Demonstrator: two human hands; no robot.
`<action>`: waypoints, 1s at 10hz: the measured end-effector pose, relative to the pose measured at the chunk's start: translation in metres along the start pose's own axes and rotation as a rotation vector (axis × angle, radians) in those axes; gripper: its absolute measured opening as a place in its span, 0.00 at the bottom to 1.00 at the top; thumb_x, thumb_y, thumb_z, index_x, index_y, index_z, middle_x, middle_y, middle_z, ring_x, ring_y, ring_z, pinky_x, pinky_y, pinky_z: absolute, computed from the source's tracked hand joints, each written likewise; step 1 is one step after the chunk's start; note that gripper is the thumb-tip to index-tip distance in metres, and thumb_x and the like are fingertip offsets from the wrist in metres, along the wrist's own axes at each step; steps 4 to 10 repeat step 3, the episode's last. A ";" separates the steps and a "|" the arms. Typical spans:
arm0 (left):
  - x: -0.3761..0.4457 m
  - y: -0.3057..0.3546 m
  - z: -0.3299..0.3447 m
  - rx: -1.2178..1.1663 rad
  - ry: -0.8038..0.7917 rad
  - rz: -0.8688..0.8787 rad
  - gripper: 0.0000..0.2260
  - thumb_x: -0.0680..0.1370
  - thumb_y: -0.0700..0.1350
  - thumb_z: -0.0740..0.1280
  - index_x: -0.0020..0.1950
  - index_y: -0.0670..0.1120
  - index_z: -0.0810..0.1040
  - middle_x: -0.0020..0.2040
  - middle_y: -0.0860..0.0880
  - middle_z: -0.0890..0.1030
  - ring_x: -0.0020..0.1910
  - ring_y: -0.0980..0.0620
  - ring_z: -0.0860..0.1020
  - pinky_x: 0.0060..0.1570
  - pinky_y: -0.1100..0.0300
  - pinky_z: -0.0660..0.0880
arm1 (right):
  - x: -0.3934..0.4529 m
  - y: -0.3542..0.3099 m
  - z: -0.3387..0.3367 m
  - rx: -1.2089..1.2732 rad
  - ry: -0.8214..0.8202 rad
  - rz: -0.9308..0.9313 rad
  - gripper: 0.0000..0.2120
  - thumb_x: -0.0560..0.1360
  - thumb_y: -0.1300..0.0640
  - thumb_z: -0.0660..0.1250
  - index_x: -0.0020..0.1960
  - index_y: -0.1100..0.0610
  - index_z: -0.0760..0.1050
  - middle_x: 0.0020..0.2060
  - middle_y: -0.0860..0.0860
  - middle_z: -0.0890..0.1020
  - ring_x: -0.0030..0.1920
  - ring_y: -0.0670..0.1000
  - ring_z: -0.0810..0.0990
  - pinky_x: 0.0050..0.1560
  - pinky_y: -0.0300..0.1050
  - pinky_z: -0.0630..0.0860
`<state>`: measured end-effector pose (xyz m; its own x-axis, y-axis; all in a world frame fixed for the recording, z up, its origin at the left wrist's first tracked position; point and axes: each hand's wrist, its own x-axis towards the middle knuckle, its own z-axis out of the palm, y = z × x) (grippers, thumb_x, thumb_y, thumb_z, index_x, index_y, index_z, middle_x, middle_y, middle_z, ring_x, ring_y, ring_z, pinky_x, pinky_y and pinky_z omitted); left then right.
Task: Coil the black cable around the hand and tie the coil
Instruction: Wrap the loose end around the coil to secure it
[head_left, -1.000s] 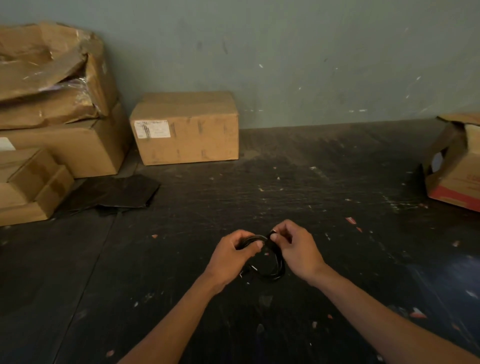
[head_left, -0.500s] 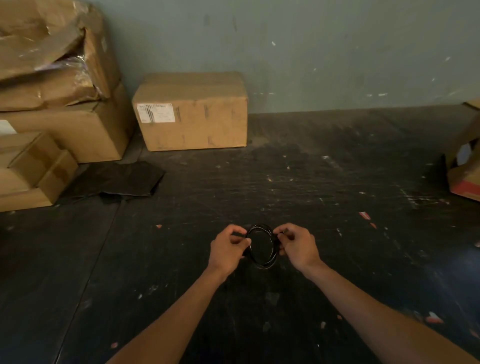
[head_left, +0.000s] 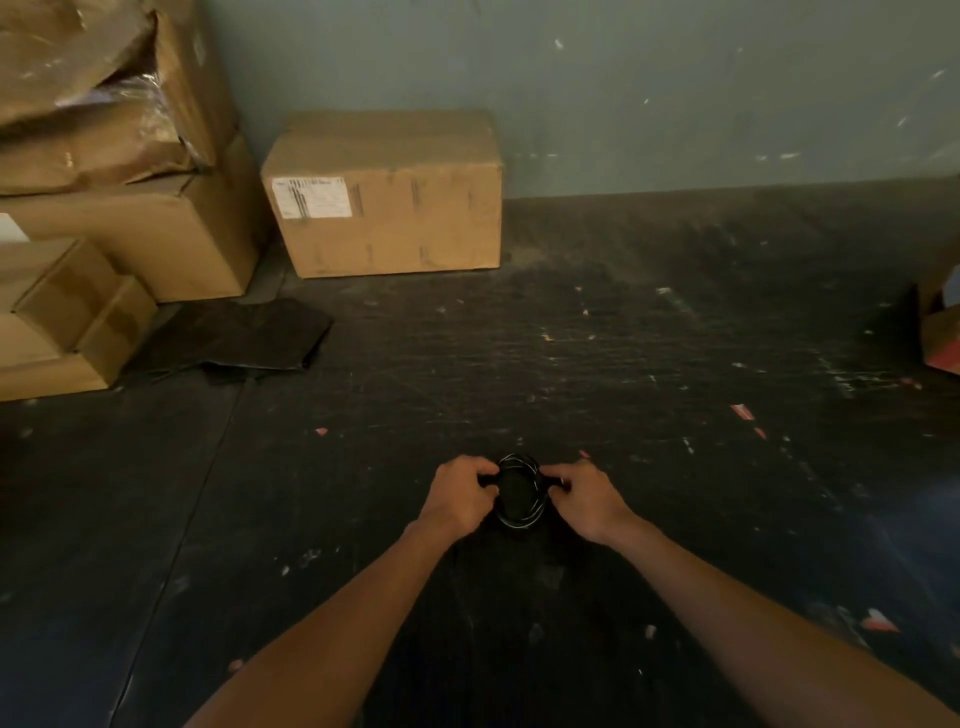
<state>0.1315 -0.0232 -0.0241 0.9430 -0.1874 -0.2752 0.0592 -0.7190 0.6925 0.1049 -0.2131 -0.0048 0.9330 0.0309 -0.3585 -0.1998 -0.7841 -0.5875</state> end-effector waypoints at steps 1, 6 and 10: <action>-0.001 0.000 0.000 0.001 -0.009 0.007 0.15 0.80 0.42 0.66 0.66 0.49 0.76 0.66 0.48 0.77 0.52 0.60 0.77 0.49 0.66 0.75 | -0.001 0.000 0.002 -0.029 -0.039 0.009 0.21 0.80 0.60 0.61 0.73 0.51 0.68 0.67 0.58 0.74 0.56 0.49 0.79 0.68 0.45 0.67; -0.020 0.001 0.002 -0.024 0.086 -0.008 0.12 0.81 0.44 0.64 0.63 0.52 0.77 0.62 0.50 0.78 0.40 0.63 0.76 0.36 0.73 0.69 | -0.030 0.000 0.010 0.090 0.071 0.037 0.25 0.79 0.59 0.62 0.74 0.46 0.65 0.69 0.53 0.65 0.63 0.51 0.75 0.65 0.47 0.74; -0.020 0.001 0.002 -0.024 0.086 -0.008 0.12 0.81 0.44 0.64 0.63 0.52 0.77 0.62 0.50 0.78 0.40 0.63 0.76 0.36 0.73 0.69 | -0.030 0.000 0.010 0.090 0.071 0.037 0.25 0.79 0.59 0.62 0.74 0.46 0.65 0.69 0.53 0.65 0.63 0.51 0.75 0.65 0.47 0.74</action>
